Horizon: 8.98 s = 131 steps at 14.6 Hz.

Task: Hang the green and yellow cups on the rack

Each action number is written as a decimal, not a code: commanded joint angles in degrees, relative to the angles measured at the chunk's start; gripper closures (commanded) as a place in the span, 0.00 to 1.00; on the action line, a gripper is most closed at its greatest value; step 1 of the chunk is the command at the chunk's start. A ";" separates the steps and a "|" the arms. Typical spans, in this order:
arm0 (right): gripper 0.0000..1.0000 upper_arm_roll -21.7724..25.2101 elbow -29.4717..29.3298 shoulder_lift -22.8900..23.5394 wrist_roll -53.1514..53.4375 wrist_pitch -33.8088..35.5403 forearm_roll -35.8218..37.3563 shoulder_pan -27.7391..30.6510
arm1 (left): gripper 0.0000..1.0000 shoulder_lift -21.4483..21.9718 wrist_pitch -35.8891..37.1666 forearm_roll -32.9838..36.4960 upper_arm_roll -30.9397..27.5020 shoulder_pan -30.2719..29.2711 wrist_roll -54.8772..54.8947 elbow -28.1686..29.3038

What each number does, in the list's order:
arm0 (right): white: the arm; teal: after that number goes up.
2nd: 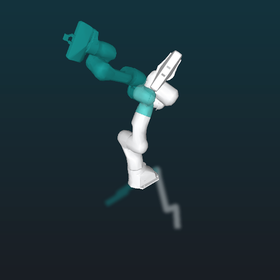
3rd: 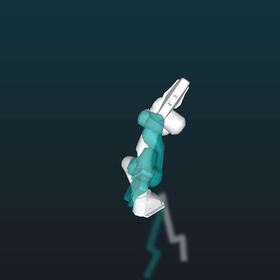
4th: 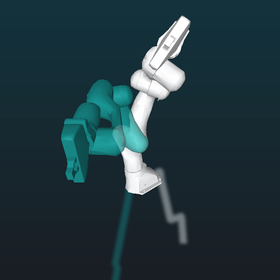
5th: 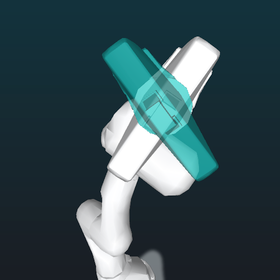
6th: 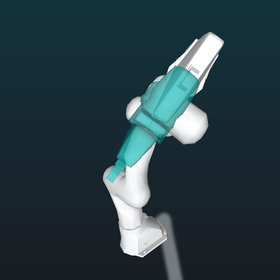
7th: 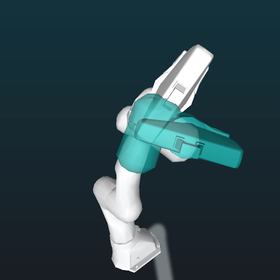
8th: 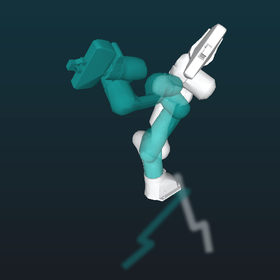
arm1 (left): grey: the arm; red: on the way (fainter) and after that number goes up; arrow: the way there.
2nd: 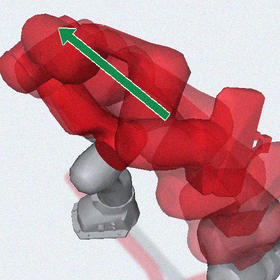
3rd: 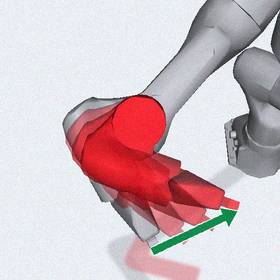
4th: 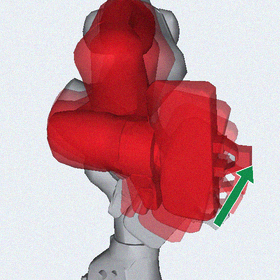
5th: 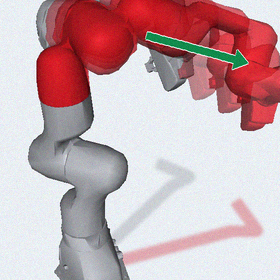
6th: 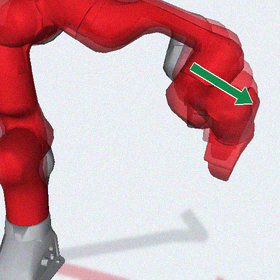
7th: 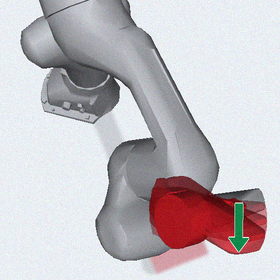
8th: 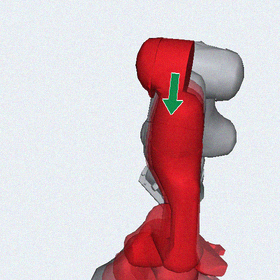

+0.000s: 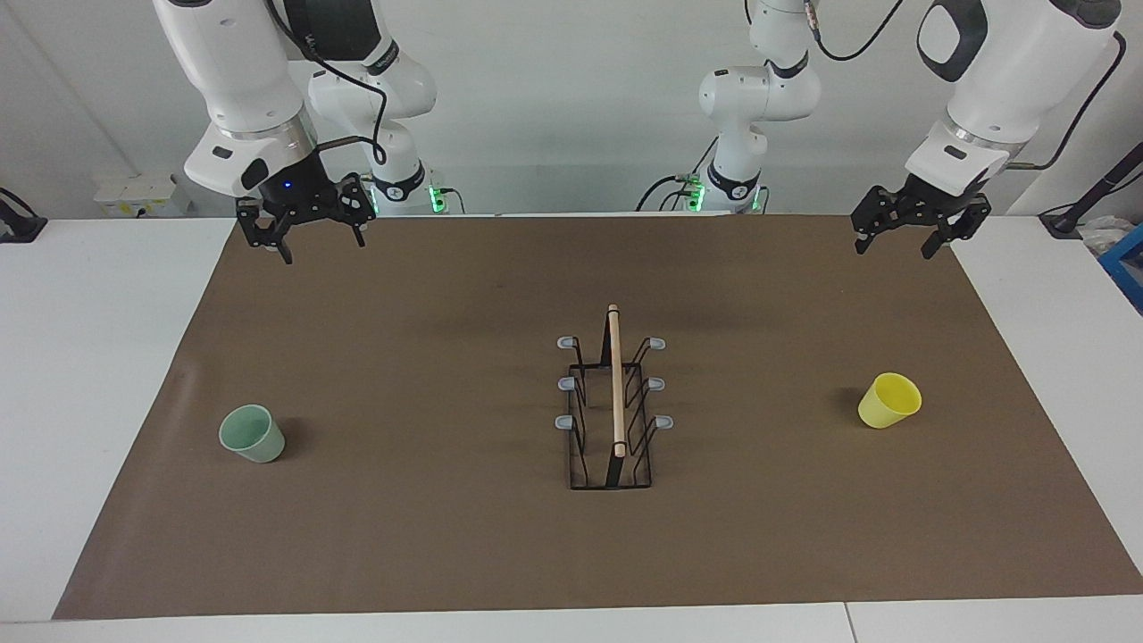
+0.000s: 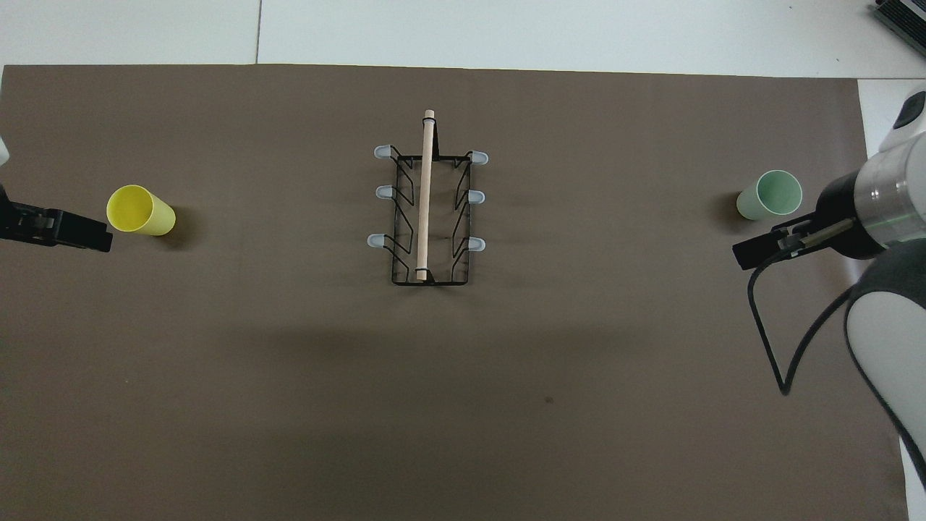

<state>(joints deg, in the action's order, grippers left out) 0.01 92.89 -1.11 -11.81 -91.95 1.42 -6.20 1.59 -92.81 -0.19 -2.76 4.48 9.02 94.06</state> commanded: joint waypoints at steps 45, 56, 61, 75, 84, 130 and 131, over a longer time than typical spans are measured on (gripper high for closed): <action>0.00 0.17 12.48 15.43 -16.92 -24.05 26.74 -0.47 | 0.00 -35.06 -6.14 -42.77 -31.61 -0.34 -51.82 -11.62; 0.00 0.17 16.18 15.26 -26.69 -24.15 46.13 -1.27 | 0.00 -36.67 -8.09 -62.55 -32.66 -0.80 -60.70 3.12; 0.00 -0.01 16.88 14.82 -42.93 -20.28 54.19 -1.70 | 0.00 -34.11 -8.88 -69.67 -32.49 0.70 -60.44 9.56; 0.00 -0.01 17.58 27.56 -38.82 -23.35 78.48 -4.87 | 0.00 -32.53 -16.35 -76.71 -30.99 5.28 -59.04 12.73; 0.00 0.08 21.80 28.18 -31.61 -27.75 86.30 -2.32 | 1.00 -30.42 -22.59 -75.74 -31.52 9.94 -54.73 12.30; 0.60 -1.15 27.08 12.71 -48.61 -53.07 66.51 12.97 | 1.00 -1.42 -77.08 11.36 18.22 8.71 -58.33 36.81; 0.61 -1.33 26.47 12.27 -53.01 -51.24 59.30 12.97 | 1.00 -1.07 -76.91 11.36 18.66 8.62 -58.33 37.77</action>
<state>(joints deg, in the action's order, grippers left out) -0.43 118.18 13.65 -57.46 -145.20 70.93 6.32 -2.42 -169.01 10.12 14.71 13.81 -49.45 128.27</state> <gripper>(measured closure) 0.308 0.291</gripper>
